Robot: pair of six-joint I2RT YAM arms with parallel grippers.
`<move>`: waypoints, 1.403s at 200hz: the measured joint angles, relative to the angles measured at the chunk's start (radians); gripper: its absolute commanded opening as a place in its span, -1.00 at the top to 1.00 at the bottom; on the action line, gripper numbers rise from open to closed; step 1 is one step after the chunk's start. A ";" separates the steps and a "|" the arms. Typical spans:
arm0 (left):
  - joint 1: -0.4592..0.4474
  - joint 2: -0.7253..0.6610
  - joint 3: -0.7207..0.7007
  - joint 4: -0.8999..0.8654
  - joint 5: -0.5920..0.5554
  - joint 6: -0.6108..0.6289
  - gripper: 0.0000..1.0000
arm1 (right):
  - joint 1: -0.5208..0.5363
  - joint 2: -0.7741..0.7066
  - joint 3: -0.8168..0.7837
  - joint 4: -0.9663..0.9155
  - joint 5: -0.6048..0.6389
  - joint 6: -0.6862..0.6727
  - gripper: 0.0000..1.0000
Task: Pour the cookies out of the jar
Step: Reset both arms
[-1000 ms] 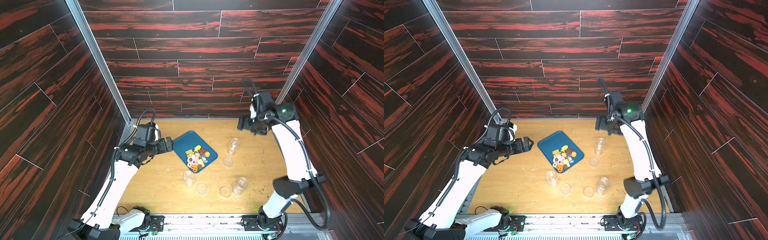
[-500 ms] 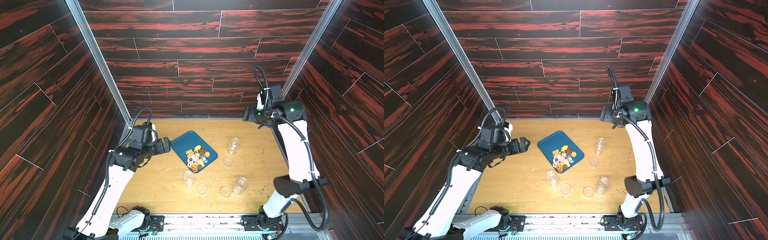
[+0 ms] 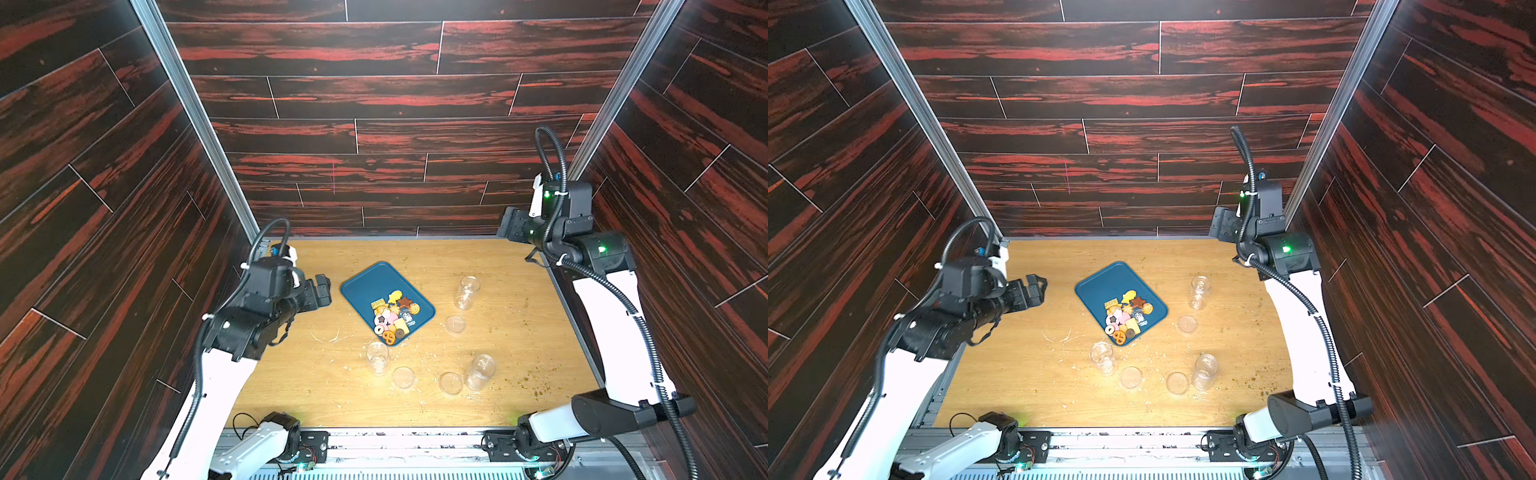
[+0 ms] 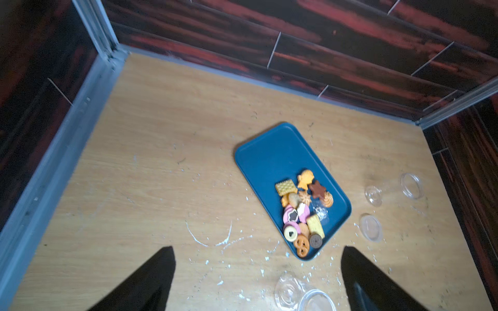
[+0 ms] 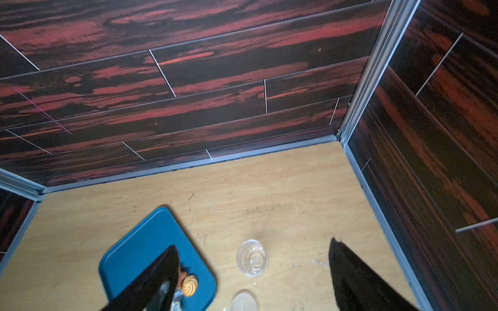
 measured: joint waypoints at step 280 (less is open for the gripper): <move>0.000 -0.698 -0.728 0.449 -0.414 -0.080 -0.99 | -0.219 -0.550 -1.163 0.951 0.104 0.055 -0.62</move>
